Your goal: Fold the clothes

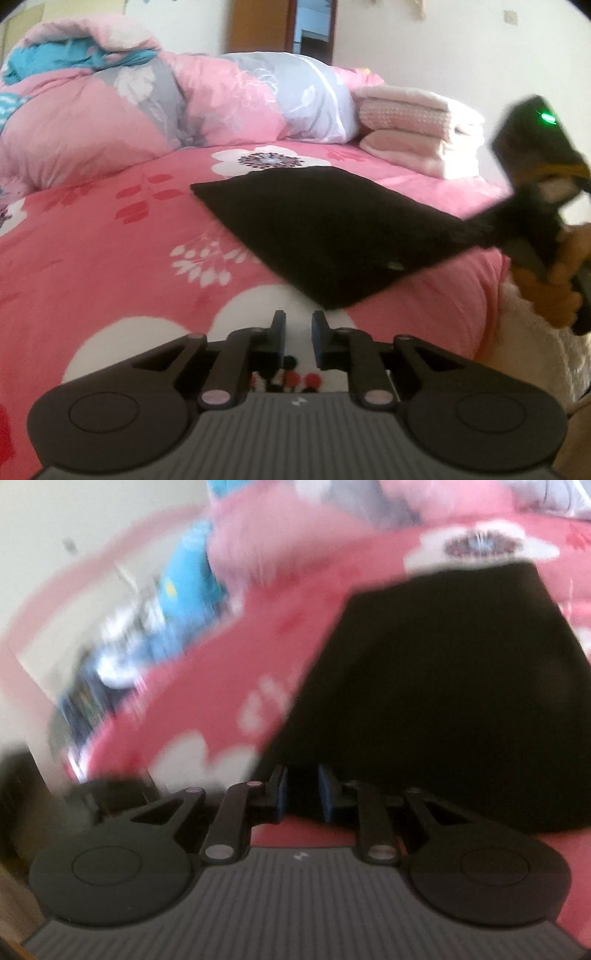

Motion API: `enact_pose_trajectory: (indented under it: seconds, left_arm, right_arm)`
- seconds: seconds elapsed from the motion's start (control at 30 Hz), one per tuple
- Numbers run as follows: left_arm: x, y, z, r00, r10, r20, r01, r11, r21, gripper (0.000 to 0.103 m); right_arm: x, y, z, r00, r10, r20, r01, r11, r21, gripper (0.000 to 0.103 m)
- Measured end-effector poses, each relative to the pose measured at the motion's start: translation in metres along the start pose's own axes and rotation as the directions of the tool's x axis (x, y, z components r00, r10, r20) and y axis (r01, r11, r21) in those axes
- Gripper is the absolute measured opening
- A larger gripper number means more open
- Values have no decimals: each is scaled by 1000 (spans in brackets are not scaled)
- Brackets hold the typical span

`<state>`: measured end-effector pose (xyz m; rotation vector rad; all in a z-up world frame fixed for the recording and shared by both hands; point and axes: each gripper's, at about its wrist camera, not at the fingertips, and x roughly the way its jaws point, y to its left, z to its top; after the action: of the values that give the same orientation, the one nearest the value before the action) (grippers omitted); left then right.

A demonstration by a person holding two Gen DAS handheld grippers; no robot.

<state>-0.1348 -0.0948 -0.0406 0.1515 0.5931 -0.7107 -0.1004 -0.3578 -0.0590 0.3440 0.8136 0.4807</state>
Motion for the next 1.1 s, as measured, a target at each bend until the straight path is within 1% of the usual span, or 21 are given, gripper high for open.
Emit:
enact_pose_trajectory:
  seconds: [0.07,0.1,0.13,0.23,0.3,0.37,0.4,0.47,0.53,0.67,0.73,0.8,0.87,0.9,0.93,1.0,1.1]
  left_arm:
    - [0,4,1,1000,-2,4,2,1000,-16,16]
    - [0,5,1,1000,-2,5,3,1000,-19,17]
    - [1,6,1,1000,-3,7,3,1000,-23,17]
    - [1,6,2,1000,0,10,0,1000,-26,17]
    - [1,7,2,1000,8,17,-8,1000,-30,18]
    - [0,10,4,1000,18,25,-17,999,-40,19]
    - [1,12,5,999,22,27,-21,999,-45,19]
    - [1,15,7,999,29,33,-27,998,-53,19]
    - [2,19,7,999,28,36,-26,998,-59,20]
    - [6,22,6,999,31,31,-29,997,-66,20]
    - [5,22,6,999,39,33,-36,997,-65,20]
    - [4,22,6,998,49,37,-47,997,-61,23]
    - [3,21,9,997,58,45,-56,997,-57,24]
    - [4,20,12,997,58,50,-55,997,-55,24]
    - [5,19,15,997,56,55,-53,997,-53,24]
    - [10,15,23,996,42,75,-39,998,-42,26]
    - [22,1,31,997,4,82,-3,1000,-5,28]
  right_arm:
    - [-12,6,-3,1000,-12,-26,11,999,-35,18]
    - [-18,9,-1,999,-32,-35,30,998,-47,18]
    - [-23,13,1,998,-52,-33,50,997,-62,18]
    - [-29,26,10,998,-60,2,60,992,-107,19]
    - [-21,34,18,999,-49,13,50,990,-133,19]
    - [-4,40,24,998,-63,-6,61,985,-161,19]
    - [6,42,23,997,-73,-32,67,983,-174,19]
    - [20,44,14,991,-105,-86,87,977,-195,19]
    - [14,48,3,990,-113,-81,93,972,-218,19]
    - [-5,52,-9,980,-150,-132,116,965,-235,18]
    - [-13,56,-8,979,-163,-122,130,962,-240,19]
    - [-21,62,0,985,-157,-72,135,959,-250,19]
    - [-24,66,10,991,-130,-19,122,962,-245,19]
    - [-23,66,13,991,-132,2,128,962,-243,19]
    - [-21,64,14,990,-143,15,143,961,-238,19]
    - [-15,55,7,983,-183,14,182,958,-220,19]
    - [-8,41,-2,971,-239,14,237,952,-193,18]
